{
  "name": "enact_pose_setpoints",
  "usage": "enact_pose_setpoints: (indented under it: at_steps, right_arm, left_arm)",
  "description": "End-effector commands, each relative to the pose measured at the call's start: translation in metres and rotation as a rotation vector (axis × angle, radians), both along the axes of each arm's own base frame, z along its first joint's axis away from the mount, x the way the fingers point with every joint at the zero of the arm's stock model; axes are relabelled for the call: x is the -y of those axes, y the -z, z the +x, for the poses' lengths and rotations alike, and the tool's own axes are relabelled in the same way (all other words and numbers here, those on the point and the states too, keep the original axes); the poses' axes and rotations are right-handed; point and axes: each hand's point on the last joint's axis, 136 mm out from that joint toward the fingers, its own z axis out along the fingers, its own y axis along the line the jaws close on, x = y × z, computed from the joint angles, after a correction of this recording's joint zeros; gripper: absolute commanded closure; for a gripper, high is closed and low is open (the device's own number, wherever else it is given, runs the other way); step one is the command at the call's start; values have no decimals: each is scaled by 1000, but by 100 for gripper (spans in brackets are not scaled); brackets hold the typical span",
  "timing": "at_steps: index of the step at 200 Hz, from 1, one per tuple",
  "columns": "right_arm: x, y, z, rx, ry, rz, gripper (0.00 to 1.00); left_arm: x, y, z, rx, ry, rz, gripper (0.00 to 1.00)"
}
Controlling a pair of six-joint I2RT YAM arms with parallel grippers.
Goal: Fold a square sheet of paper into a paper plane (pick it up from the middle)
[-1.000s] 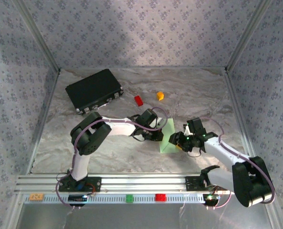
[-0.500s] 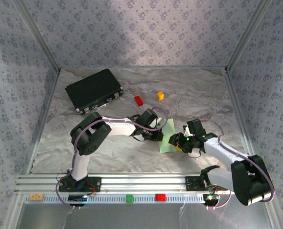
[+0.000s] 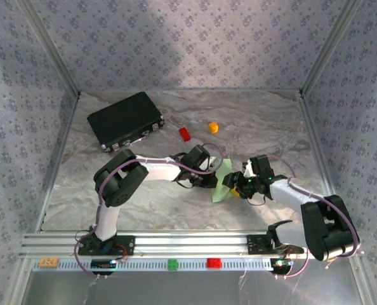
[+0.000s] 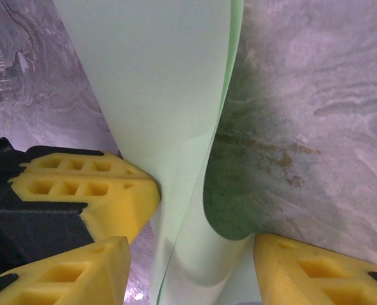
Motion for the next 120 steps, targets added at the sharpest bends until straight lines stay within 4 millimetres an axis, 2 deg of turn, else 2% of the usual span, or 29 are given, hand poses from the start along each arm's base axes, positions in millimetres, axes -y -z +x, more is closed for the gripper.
enact_pose_setpoints:
  at_steps: [1, 50, 120]
  right_arm:
    - [-6, -17, 17, 71, -34, 36, 45]
    - [-6, -19, 30, 80, -52, 68, 47]
    - [4, -8, 31, 56, -24, 85, 59]
  left_arm:
    - [-18, 21, -17, -50, 6, 96, 95]
    - [-18, 20, -17, -52, 8, 95, 95]
    - [-17, 19, -18, -52, 2, 85, 94]
